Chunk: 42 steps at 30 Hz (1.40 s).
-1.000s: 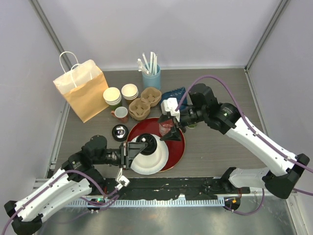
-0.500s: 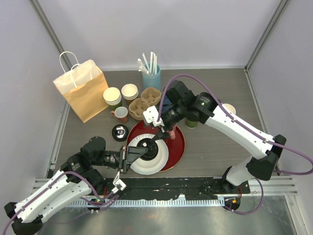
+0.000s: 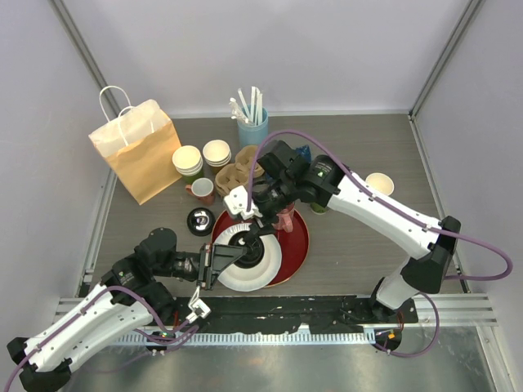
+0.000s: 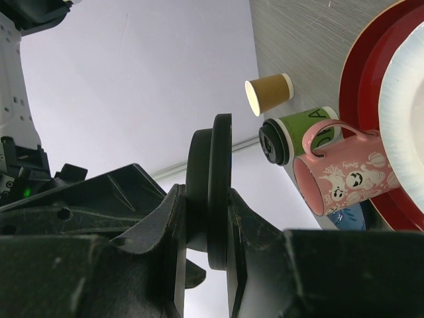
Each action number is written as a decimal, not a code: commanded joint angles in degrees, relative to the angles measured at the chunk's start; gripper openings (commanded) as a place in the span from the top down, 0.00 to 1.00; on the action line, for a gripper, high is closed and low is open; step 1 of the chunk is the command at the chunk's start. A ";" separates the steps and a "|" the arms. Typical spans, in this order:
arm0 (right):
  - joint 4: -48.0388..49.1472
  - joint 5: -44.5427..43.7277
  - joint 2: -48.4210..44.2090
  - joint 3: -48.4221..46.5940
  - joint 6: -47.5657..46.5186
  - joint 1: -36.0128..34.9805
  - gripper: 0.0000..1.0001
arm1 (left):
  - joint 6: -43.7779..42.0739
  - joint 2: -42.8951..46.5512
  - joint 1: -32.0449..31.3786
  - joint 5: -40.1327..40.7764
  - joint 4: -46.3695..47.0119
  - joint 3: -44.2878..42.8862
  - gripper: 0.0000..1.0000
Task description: Pack the takeout coffee
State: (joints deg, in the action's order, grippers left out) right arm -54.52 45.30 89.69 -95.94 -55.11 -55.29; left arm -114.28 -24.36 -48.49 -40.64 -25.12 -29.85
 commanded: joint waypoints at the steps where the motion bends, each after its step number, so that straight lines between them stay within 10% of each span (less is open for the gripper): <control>1: 0.39 -1.26 1.27 -3.63 0.36 -0.70 0.47 | -25.11 -0.16 -0.11 -2.25 0.51 -0.65 1.00; 28: -0.86 -4.08 0.41 -1.62 0.35 -0.79 0.99 | -21.51 -0.25 -0.11 2.49 4.47 -0.21 1.00; 34: 3.62 -6.88 -1.97 3.12 3.34 -0.61 0.99 | -21.07 0.28 -0.11 4.87 4.21 0.14 0.61; 42: 7.76 -10.49 -3.56 5.41 9.40 1.76 0.99 | -19.76 1.86 -0.11 9.34 2.36 0.49 0.34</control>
State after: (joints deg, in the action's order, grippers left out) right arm -51.07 37.93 89.17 -90.83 -50.11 -54.68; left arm -114.45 -23.81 -48.49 -33.89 -24.03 -29.50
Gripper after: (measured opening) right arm 0.120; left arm 0.632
